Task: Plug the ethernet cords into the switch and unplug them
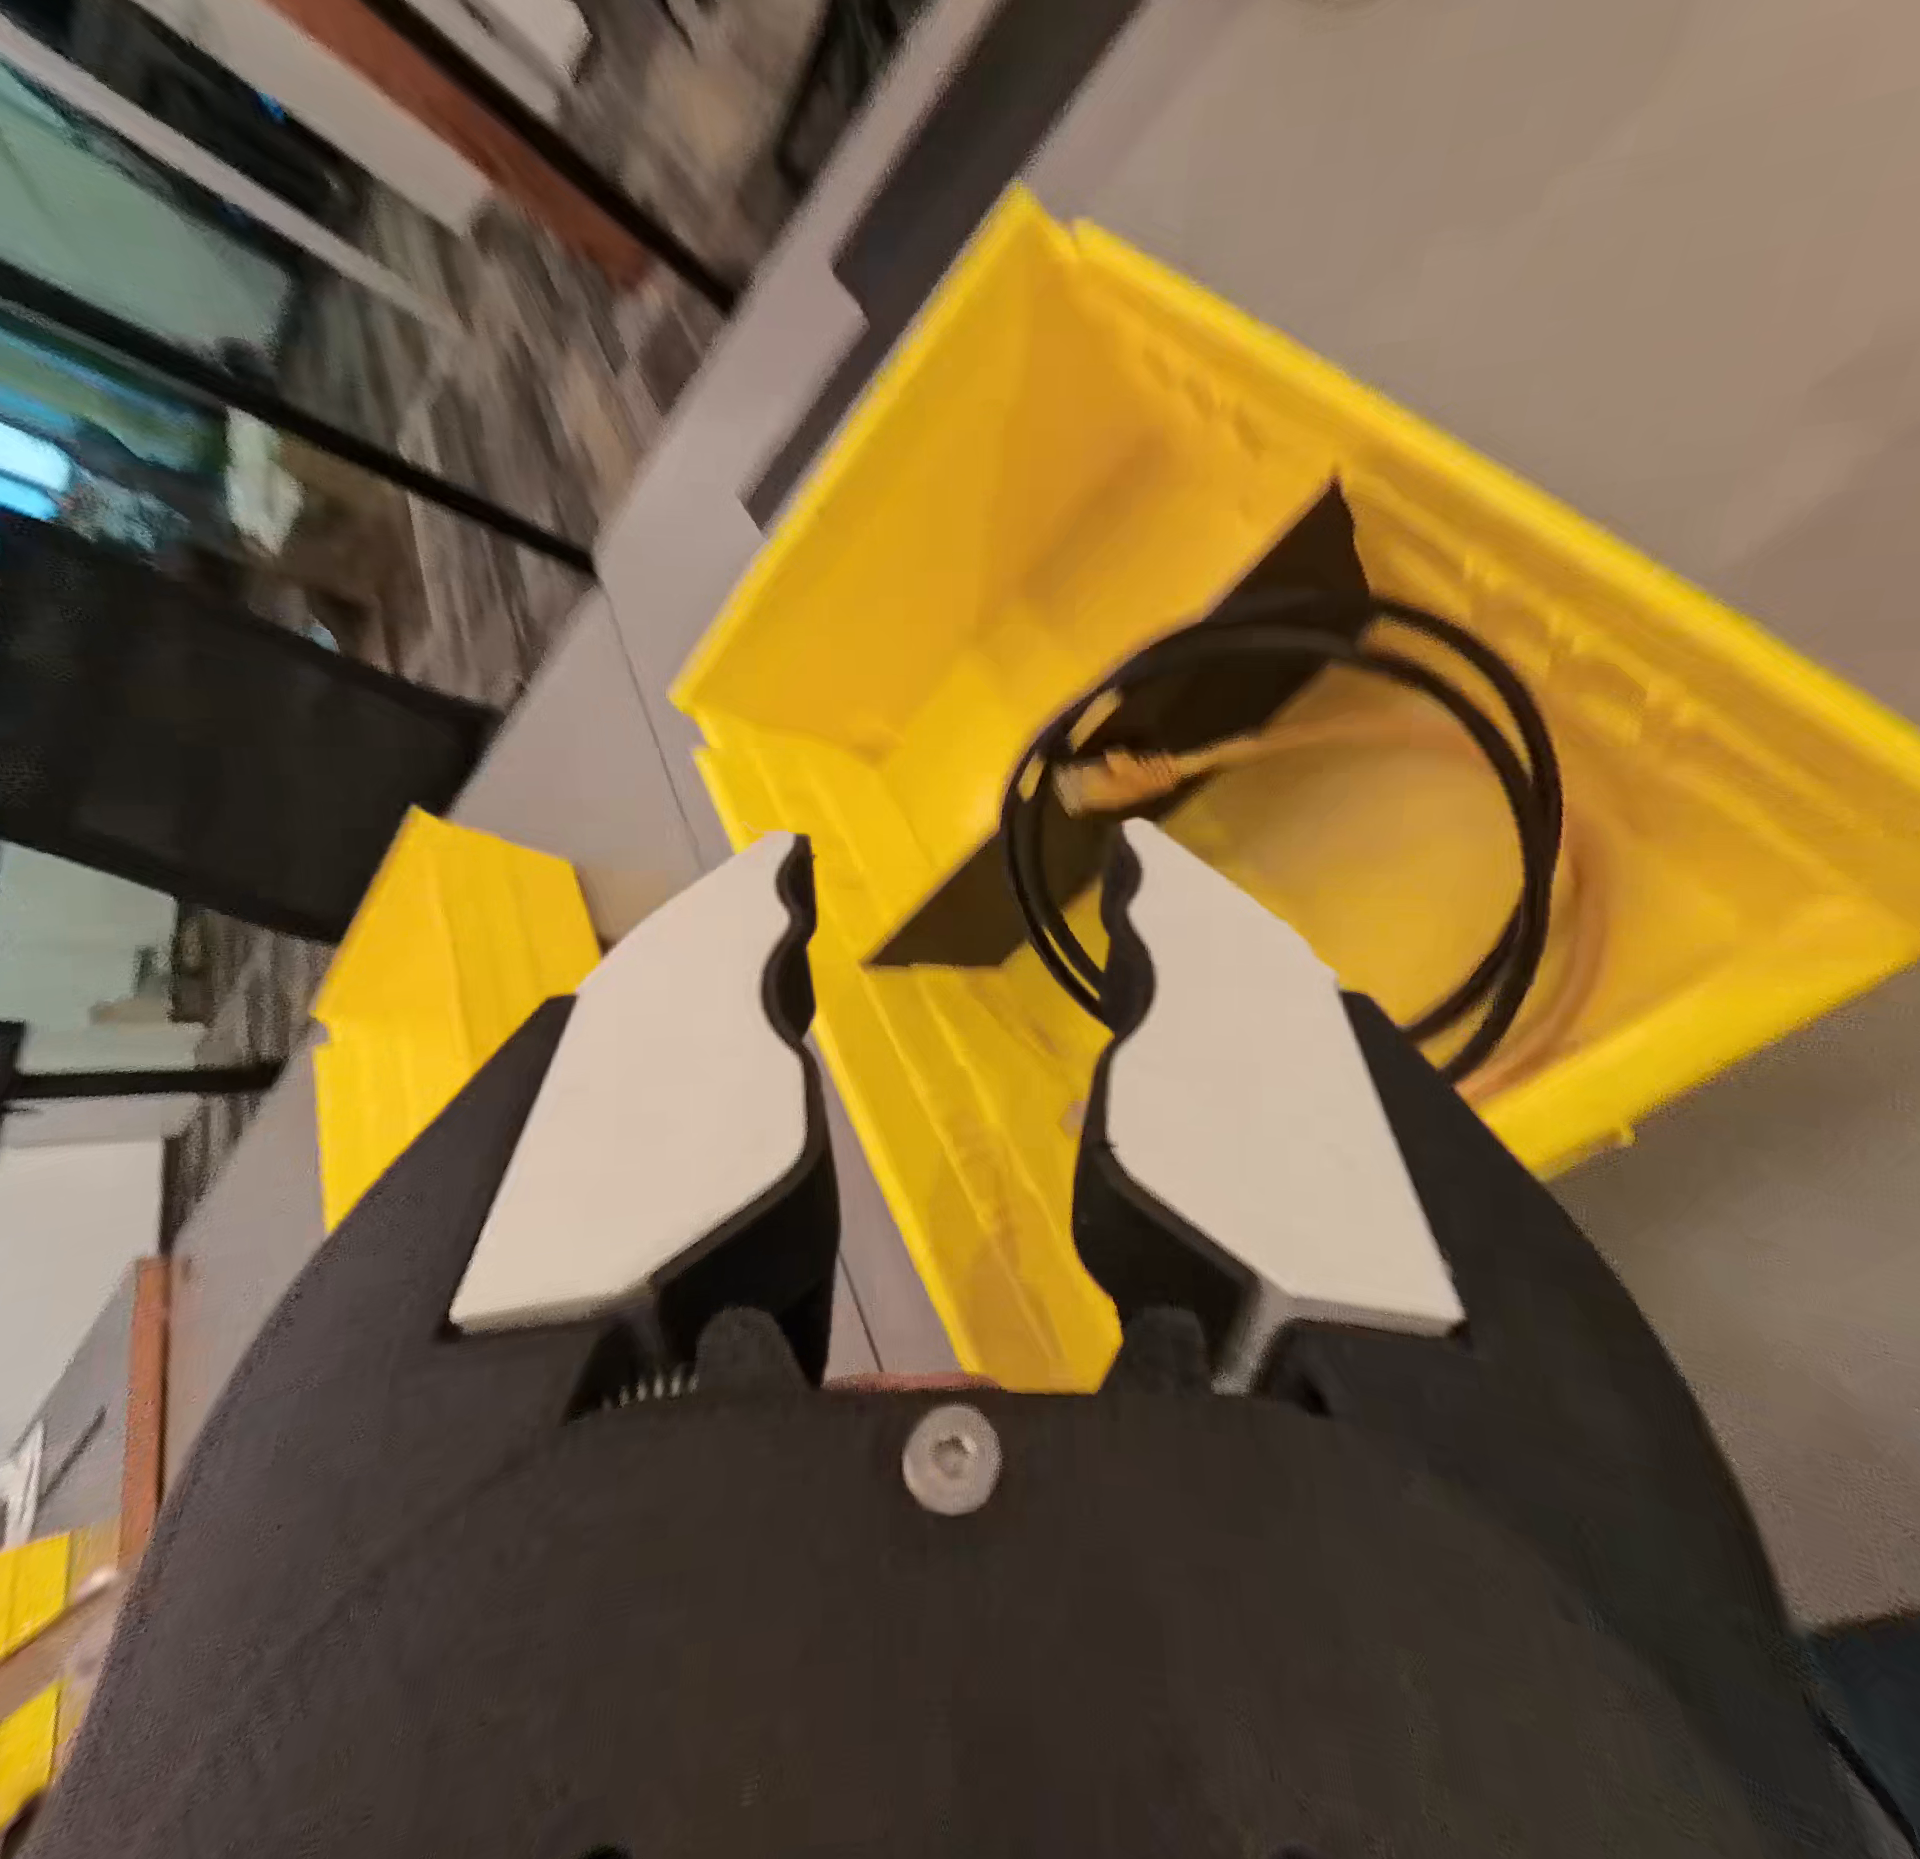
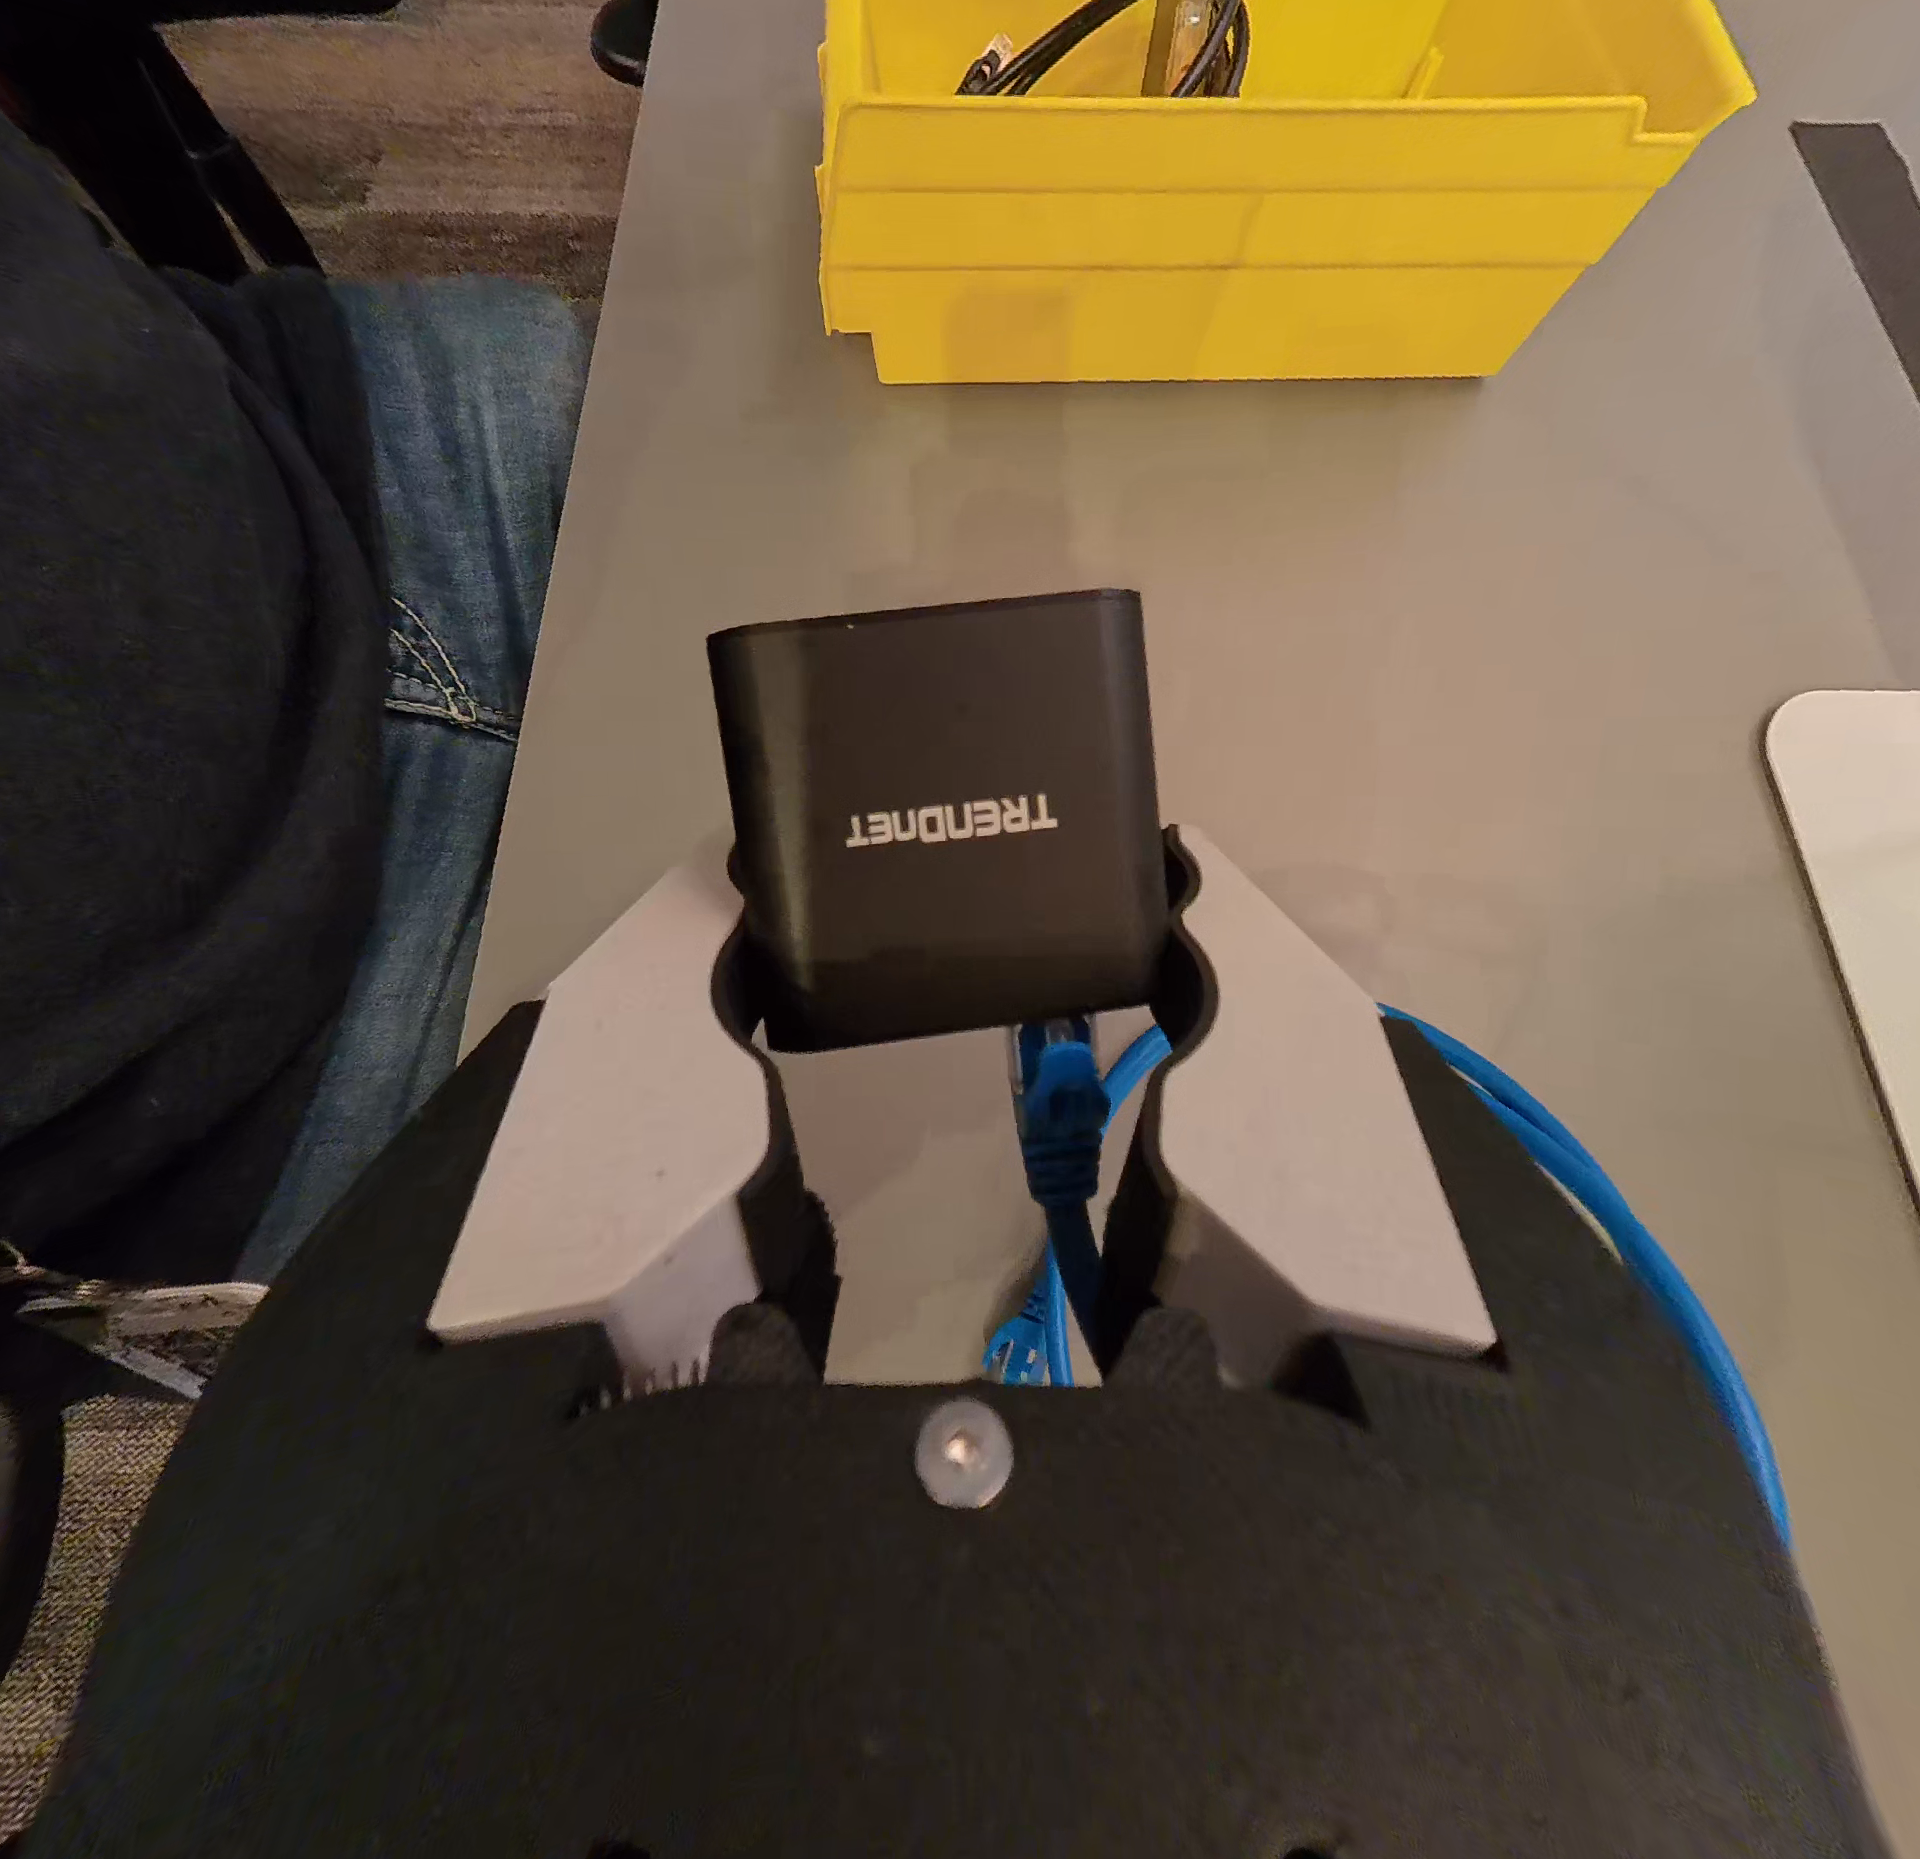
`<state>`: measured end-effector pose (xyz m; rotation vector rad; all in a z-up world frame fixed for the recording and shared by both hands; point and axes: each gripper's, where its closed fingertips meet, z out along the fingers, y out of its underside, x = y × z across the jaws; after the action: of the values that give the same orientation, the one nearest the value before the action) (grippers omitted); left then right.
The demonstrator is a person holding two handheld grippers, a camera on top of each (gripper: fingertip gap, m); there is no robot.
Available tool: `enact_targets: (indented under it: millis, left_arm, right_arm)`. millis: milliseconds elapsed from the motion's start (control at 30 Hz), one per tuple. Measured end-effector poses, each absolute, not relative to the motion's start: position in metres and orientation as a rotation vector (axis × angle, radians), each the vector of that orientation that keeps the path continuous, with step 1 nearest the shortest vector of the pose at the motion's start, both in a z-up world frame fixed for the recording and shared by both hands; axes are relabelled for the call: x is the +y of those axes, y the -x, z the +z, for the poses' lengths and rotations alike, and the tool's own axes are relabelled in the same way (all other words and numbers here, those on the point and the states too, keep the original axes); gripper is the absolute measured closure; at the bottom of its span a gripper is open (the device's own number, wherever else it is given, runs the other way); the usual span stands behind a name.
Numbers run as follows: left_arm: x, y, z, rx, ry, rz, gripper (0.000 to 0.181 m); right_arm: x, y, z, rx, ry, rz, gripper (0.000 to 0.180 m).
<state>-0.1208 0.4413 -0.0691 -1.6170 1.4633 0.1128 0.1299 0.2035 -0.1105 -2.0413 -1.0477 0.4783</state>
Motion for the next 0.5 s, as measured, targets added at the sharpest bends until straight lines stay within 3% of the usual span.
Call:
enact_targets:
  millis: [300, 400, 500]
  left_arm:
    - [0.476, 0.143, -0.176, 1.569, 1.986, 0.27, 0.141]
    - [0.485, 0.148, -0.188, 1.567, 2.045, 0.338, 0.163]
    - [0.49, 0.146, -0.188, 1.563, 2.026, 0.383, 0.17]
  right_arm:
    - [0.204, -0.125, -0.117, -1.035, 2.021, 0.49, 0.107]
    - [0.203, -0.125, -0.118, -1.029, 2.017, 0.494, 0.107]
    - [0.201, -0.127, -0.12, -1.024, 2.016, 0.498, 0.107]
